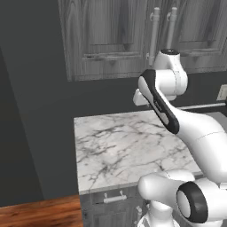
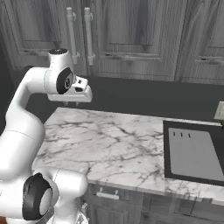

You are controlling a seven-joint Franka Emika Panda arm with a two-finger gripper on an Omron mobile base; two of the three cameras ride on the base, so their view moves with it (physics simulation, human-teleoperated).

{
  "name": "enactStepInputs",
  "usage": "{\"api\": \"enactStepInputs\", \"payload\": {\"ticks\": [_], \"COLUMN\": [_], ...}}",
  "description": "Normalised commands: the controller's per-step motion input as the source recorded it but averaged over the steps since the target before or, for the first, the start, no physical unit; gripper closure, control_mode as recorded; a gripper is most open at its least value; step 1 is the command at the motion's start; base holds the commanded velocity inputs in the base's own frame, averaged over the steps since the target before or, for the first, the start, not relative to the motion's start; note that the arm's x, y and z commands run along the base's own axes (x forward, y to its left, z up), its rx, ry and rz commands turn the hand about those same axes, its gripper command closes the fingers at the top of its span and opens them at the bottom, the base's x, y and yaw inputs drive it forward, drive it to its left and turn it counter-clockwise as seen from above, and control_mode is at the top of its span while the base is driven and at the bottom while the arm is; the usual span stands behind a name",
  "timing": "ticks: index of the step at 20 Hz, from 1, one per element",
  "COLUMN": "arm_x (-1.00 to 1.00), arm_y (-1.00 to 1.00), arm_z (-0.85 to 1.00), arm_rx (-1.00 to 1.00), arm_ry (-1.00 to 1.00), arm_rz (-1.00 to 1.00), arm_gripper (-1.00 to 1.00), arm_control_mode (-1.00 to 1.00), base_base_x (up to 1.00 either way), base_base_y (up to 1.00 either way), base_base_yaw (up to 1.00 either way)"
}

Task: The dining table condiment station is running low on condiment bottle. Refill the condiment station by opening the cabinet and taking the condiment bottle from the cabinet and placing it on the dining table.

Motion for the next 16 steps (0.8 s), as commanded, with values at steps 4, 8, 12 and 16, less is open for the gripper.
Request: {"api": "enactStepInputs", "payload": {"ticks": [4, 8, 12, 16], "arm_x": [-0.38, -0.98, -0.84, -0.36], "arm_y": [0.0, 0.0, 0.04, 0.02], "arm_z": [0.01, 0.31, 0.84, 1.0], "arm_rx": [-0.03, -0.06, -0.06, 0.0], "arm_ry": [-0.22, -0.53, -0.52, -0.38], "arm_rz": [0.0, -0.03, -0.02, 0.01], "arm_gripper": [-1.0, -1.0, -1.0, -1.0], "arm_control_mode": [-1.0, -1.0, -1.0, -1.0], "base_base_x": [0.0, 0.0, 0.0, 0.0], "base_base_y": [0.0, 0.0, 0.0, 0.0], "base_base_yaw": [0.0, 0.0, 0.0, 0.0]}}
